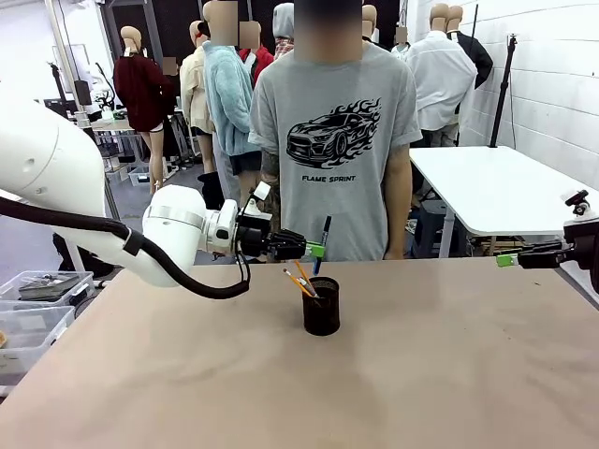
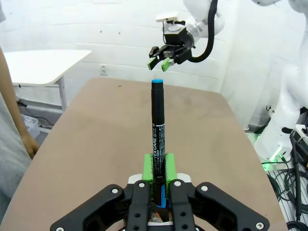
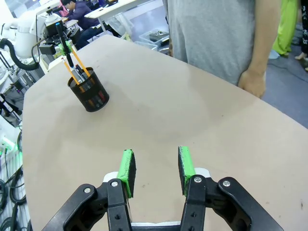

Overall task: Place the pens into the pen holder.
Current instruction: Pick up a writing instrument from the table and place it into the Pen holder.

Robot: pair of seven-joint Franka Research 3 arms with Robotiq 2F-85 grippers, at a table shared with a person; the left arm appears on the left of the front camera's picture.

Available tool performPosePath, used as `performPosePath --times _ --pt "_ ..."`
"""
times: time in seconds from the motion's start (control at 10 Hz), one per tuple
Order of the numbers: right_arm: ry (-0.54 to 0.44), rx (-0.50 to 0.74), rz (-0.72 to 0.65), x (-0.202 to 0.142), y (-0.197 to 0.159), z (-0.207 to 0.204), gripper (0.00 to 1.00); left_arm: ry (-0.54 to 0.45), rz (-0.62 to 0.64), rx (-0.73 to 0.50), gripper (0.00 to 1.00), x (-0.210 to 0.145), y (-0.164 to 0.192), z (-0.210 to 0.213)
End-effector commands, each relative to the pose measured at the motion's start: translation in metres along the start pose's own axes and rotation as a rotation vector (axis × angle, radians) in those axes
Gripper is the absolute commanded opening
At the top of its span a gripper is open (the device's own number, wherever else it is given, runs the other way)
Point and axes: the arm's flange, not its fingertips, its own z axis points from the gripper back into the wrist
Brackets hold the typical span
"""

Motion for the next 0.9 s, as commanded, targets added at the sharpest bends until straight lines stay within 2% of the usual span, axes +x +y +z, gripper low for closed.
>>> performPosePath --times 0.0,0.3,0.5,0.8 --pt "0.004 0.012 0.012 0.0 -0.001 0.0 0.47 0.002 -0.01 0.002 0.0 -0.014 0.009 -0.01" --pt "0.004 0.012 0.012 0.0 -0.001 0.0 0.47 0.014 -0.027 0.011 0.0 -0.015 0.006 -0.014" --pt "0.004 0.012 0.012 0.0 -0.001 0.0 0.47 -0.001 -0.084 0.034 0.0 -0.003 -0.013 -0.005" --pt "0.004 0.012 0.012 0.0 -0.001 0.0 0.47 -0.009 -0.143 0.005 0.0 0.01 -0.038 -0.004"
